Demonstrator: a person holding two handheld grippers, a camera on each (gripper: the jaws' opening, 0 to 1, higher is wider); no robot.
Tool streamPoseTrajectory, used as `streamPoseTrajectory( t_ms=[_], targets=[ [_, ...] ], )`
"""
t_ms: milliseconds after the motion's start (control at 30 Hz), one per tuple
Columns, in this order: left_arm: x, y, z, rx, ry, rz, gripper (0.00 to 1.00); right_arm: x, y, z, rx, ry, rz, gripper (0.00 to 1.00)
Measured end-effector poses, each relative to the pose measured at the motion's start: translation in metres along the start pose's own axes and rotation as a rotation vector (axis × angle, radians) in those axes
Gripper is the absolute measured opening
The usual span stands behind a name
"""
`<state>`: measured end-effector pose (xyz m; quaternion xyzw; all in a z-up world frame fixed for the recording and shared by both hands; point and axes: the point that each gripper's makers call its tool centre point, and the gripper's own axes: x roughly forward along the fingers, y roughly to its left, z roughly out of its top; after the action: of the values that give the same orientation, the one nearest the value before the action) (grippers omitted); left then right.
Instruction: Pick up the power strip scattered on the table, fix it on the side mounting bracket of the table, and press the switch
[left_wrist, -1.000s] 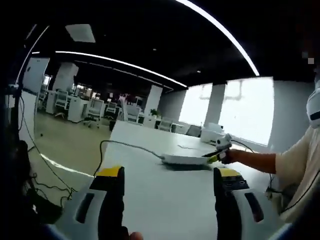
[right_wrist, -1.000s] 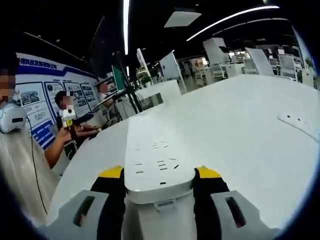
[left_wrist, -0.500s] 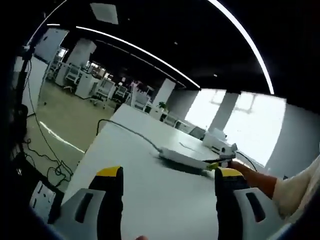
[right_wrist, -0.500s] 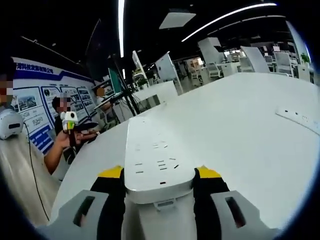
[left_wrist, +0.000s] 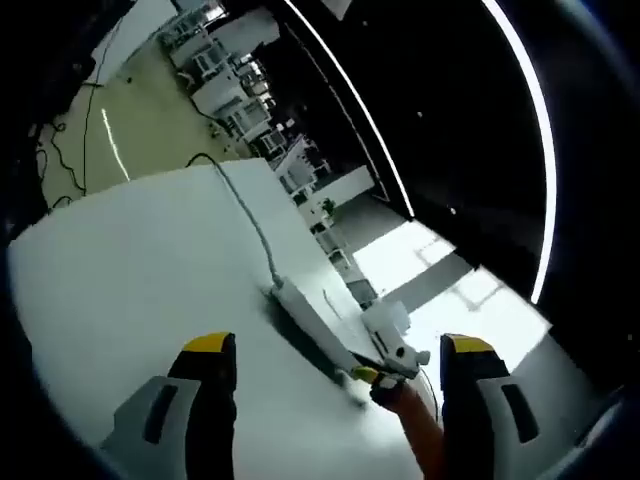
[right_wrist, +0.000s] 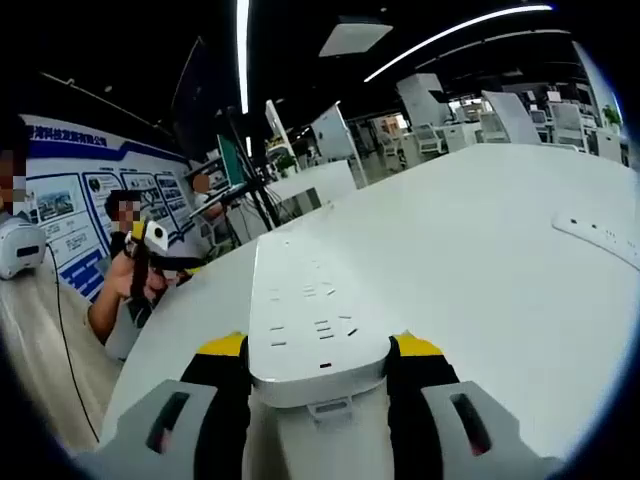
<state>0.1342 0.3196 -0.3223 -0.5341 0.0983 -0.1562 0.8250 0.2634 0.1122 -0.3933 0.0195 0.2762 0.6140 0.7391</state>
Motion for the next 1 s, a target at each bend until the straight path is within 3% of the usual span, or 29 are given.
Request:
streamPoseTrajectory(
  t_ms=[433, 1000],
  targets=[
    [0.028, 0.002, -0.028, -0.077, 0.045, 0.025, 0.83, -0.001, -0.001, 0.000, 0.004, -0.009, -0.005, 0.50],
    [0.065, 0.012, -0.042, -0.125, 0.098, 0.070, 0.79, 0.000, 0.000, -0.001, 0.006, -0.005, -0.011, 0.50]
  ],
)
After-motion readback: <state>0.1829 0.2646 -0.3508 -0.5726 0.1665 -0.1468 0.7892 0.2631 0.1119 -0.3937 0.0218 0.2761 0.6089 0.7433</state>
